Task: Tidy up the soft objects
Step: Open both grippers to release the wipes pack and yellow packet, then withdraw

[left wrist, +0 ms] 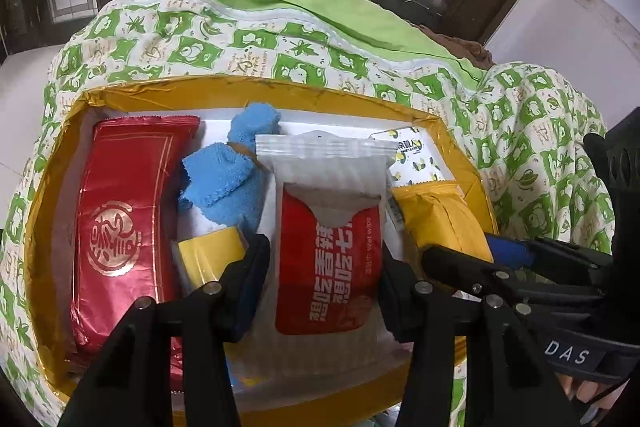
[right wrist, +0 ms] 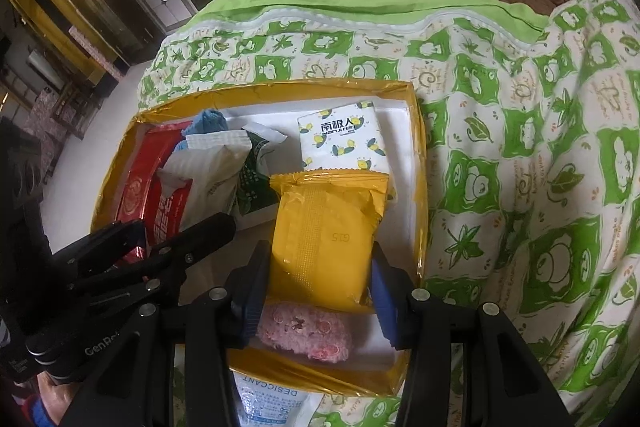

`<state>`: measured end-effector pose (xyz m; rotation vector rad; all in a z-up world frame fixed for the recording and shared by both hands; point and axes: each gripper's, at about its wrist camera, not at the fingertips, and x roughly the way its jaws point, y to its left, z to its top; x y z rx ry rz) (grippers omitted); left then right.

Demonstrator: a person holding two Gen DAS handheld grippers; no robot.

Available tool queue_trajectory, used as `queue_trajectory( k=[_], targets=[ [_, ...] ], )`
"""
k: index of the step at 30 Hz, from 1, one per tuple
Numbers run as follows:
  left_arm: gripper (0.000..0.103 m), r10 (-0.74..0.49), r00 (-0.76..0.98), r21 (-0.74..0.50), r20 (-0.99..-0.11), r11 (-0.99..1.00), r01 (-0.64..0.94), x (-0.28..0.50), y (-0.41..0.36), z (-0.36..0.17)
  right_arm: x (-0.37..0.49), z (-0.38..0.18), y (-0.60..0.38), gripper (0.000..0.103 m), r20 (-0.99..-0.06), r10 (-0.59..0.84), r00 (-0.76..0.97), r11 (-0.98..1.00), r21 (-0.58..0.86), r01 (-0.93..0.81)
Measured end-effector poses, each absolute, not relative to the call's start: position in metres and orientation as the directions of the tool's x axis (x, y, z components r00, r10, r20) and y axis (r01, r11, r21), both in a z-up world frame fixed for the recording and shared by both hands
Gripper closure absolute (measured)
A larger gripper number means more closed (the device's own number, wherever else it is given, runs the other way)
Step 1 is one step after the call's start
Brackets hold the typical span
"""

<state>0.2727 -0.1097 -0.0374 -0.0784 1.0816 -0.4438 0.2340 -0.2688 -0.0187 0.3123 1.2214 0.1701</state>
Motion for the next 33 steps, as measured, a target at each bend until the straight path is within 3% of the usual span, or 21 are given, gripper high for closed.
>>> queue_trajectory(
  k=[9,16,23,33],
  targets=[
    [0.052,-0.385,0.396,-0.27,-0.833,0.909,0.317,0.271,-0.11,-0.036,0.231,-0.016,-0.269,0.049,-0.895,0.278,0.349,0.949,0.311,0.043],
    [0.042,-0.392,0.403,-0.285,-0.827,0.91,0.301,0.269,-0.106,-0.03,0.224,-0.007,-0.276,0.042,-0.883,0.269,0.384,0.947,0.315,0.061],
    [0.02,-0.365,0.423,-0.266,-0.829,0.924,0.276,0.263,-0.098,-0.022,0.212,0.002,-0.282,0.035,-0.864,0.287,0.413,0.935,0.347,0.077],
    [0.017,-0.402,0.472,-0.278,-0.785,0.908,0.312,0.227,-0.083,0.012,0.17,0.032,-0.279,0.022,-0.821,0.295,0.489,0.934,0.356,0.034]
  ],
)
